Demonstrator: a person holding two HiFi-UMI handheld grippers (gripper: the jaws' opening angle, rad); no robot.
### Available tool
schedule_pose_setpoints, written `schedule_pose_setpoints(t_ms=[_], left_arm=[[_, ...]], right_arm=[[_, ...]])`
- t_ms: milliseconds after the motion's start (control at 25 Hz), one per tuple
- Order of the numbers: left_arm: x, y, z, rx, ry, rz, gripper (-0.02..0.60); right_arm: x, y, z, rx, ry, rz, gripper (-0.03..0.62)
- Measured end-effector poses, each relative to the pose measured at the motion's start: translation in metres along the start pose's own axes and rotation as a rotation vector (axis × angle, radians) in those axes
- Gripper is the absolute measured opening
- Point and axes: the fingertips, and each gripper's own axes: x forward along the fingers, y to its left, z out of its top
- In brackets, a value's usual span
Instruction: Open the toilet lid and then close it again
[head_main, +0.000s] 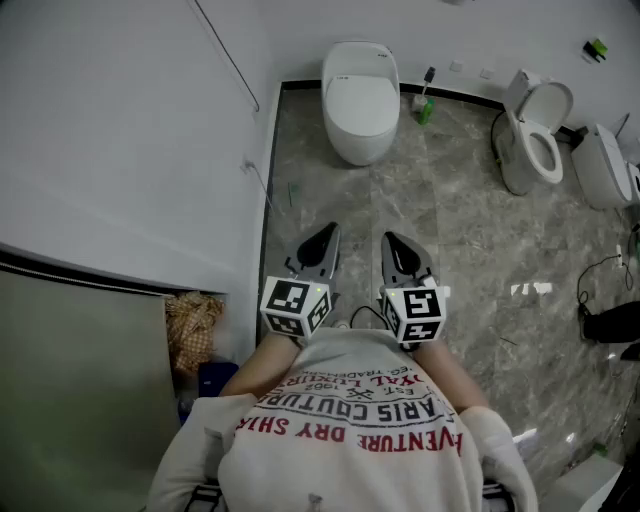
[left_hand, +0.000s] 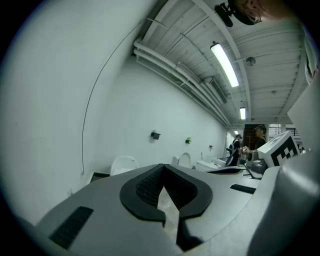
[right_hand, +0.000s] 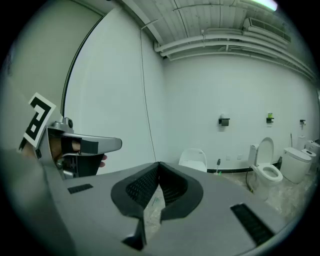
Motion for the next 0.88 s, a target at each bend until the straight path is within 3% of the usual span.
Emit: schedule_pose_setpoints(t_ms=[600, 880], left_arm=[[-0.008, 0.008, -0.008, -0.011, 0.007, 0.005, 0.006], [-0.014, 0.025, -0.023, -0.069, 0.027, 0.050, 0.006]], right_arm=[[0.002, 0.010, -0.003, 0.041, -0.004, 0.028, 0.014], [0.007, 0.013, -0.020, 0.064, 0.045, 0.042, 0.014]])
